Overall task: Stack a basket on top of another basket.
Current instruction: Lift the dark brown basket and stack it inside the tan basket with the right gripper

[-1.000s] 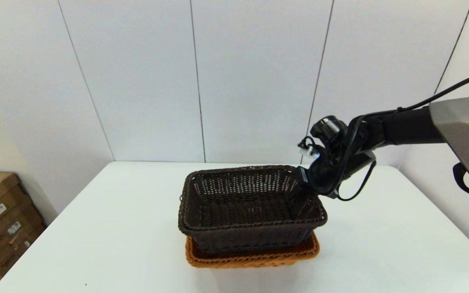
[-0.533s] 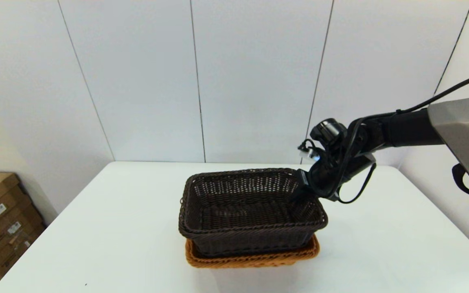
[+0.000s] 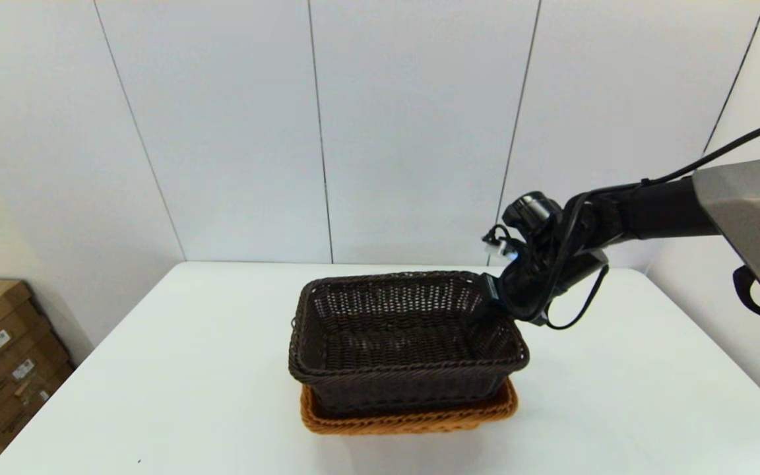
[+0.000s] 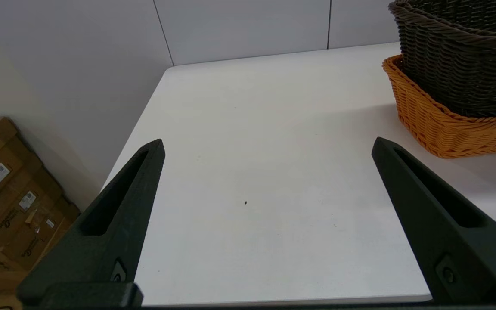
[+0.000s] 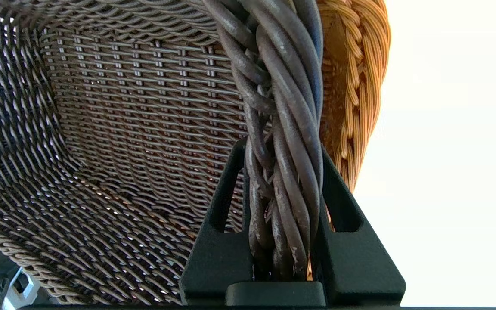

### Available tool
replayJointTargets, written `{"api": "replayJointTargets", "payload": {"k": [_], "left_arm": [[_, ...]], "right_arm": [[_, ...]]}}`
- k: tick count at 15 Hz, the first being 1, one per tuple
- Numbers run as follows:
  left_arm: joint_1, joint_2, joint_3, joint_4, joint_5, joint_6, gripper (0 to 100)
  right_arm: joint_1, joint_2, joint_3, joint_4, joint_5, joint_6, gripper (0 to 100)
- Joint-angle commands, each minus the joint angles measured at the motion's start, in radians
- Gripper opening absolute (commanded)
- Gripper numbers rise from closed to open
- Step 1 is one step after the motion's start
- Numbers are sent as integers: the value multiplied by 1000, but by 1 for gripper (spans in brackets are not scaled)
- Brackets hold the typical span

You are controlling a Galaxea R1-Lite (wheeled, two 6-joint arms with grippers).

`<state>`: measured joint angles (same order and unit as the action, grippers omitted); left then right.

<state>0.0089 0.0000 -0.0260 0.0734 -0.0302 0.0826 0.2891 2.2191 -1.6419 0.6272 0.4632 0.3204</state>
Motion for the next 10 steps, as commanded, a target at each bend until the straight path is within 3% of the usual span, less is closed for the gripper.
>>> {"api": "replayJointTargets", "payload": {"k": [1, 7, 10], "left_arm": [[0, -2, 0, 0, 0, 0, 100], [0, -2, 0, 0, 0, 0, 100], [0, -2, 0, 0, 0, 0, 100]], "right_arm": [[1, -4, 16, -18, 3, 16, 0], [-1, -24, 80, -106, 3, 32, 0], [-1, -26, 86, -112, 3, 32, 0]]}}
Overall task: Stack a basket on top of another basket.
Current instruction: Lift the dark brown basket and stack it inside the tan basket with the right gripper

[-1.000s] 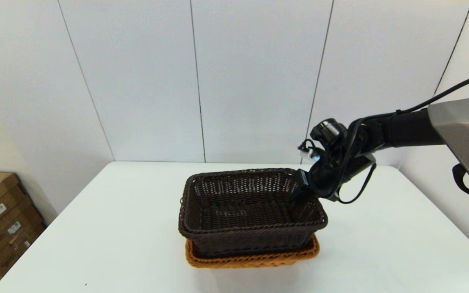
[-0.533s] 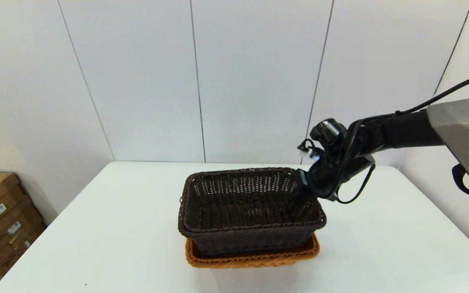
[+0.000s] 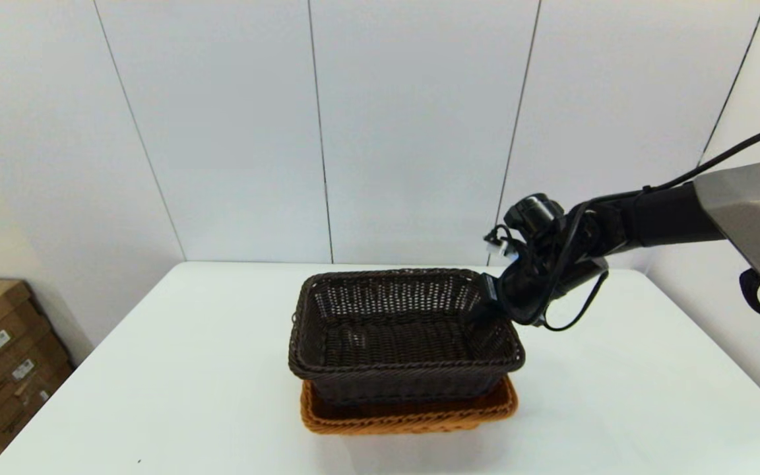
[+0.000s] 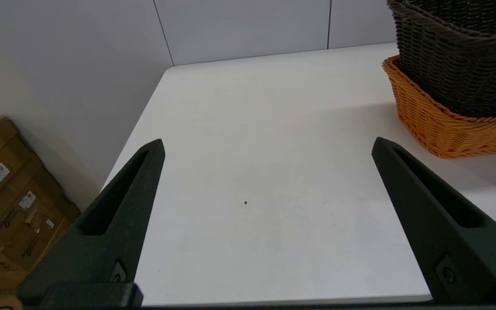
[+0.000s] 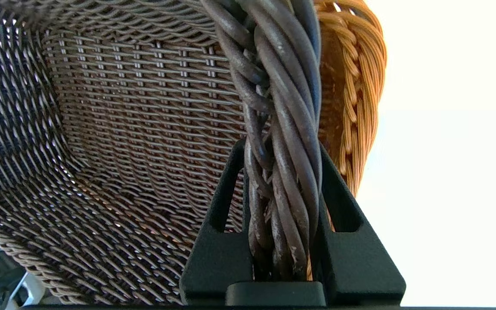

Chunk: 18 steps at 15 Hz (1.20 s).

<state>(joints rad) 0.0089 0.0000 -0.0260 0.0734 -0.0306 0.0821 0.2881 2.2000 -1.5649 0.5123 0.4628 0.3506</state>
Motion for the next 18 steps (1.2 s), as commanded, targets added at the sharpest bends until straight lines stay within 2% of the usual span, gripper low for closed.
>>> {"api": "replayJointTargets", "payload": {"k": [1, 18], "left_arm": [[0, -2, 0, 0, 0, 1, 100], [0, -2, 0, 0, 0, 1, 100]], "right_arm": [[0, -6, 13, 2, 4, 2, 0], [-6, 32, 34, -17, -18, -1, 0]]}}
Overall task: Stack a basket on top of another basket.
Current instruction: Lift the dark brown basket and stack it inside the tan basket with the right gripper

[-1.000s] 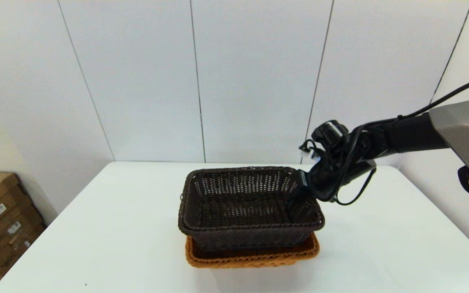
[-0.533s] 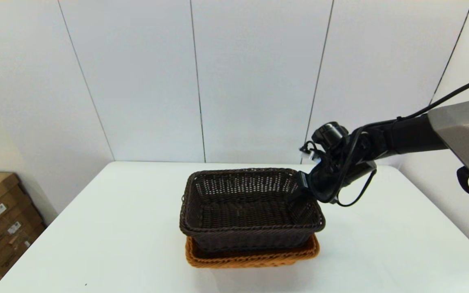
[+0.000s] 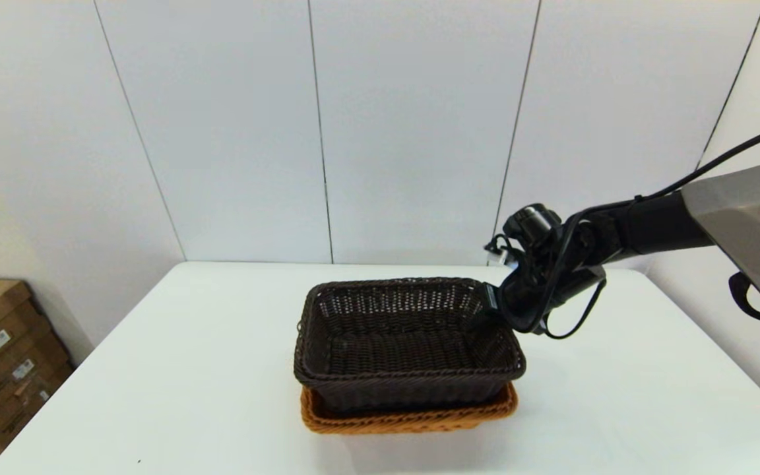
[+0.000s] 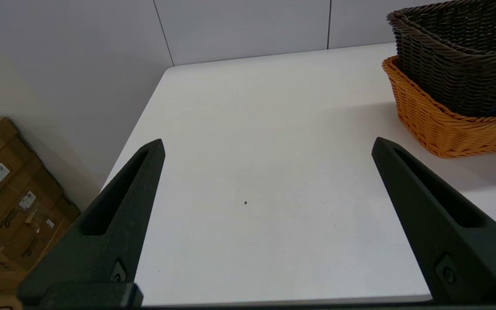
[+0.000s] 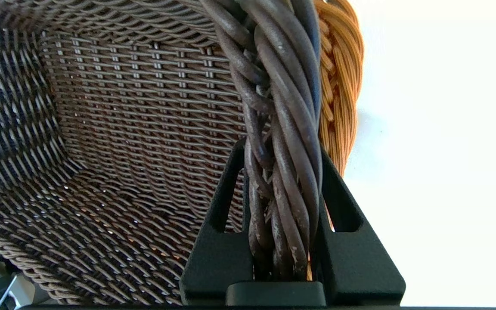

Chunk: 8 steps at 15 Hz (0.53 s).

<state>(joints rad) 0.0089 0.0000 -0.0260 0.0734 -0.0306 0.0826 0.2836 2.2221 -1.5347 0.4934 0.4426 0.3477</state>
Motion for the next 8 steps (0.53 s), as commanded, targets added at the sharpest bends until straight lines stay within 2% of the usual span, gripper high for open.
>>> {"api": "replayJointTargets", "payload": {"k": [1, 8], "left_arm": [[0, -2, 0, 0, 0, 0, 100], [0, -2, 0, 0, 0, 0, 100]], "right_arm": [[-1, 11, 4, 2, 2, 2, 0], [-4, 4, 5, -7, 1, 1, 0]]}}
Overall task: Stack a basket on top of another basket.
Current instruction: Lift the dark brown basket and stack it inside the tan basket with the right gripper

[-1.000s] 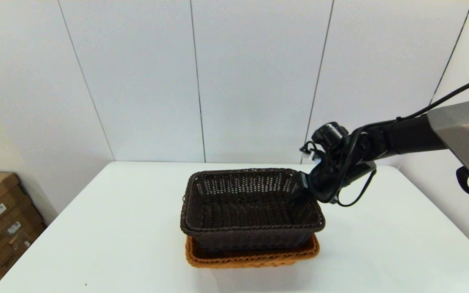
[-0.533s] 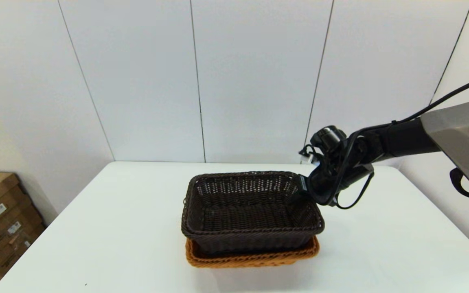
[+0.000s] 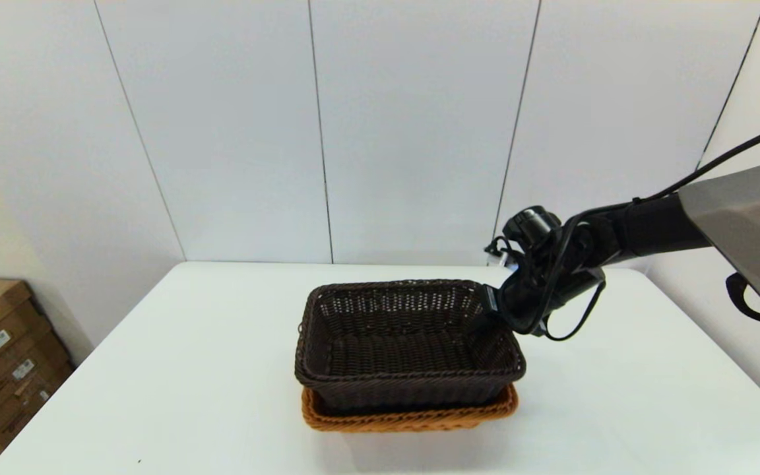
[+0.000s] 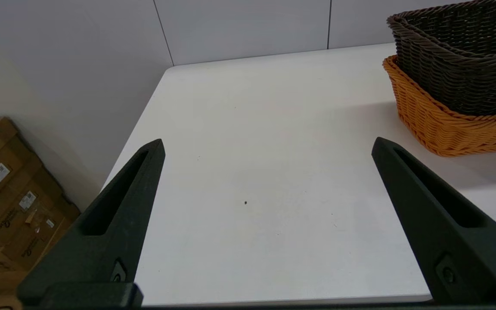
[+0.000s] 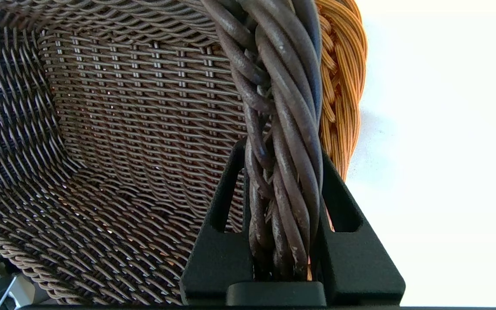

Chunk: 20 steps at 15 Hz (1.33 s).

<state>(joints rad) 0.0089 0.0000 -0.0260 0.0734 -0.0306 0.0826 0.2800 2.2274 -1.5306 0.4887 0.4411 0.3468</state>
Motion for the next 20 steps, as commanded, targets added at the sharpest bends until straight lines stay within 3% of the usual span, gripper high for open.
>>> {"api": "replayJointTargets", "payload": {"k": [1, 2, 20], "left_arm": [[0, -2, 0, 0, 0, 0, 100], [0, -2, 0, 0, 0, 0, 100], [0, -2, 0, 0, 0, 0, 100]], "right_arm": [[-1, -5, 6, -4, 2, 1, 0], [-1, -5, 9, -7, 1, 0, 100], [-1, -58, 43, -9, 11, 11, 100]]}}
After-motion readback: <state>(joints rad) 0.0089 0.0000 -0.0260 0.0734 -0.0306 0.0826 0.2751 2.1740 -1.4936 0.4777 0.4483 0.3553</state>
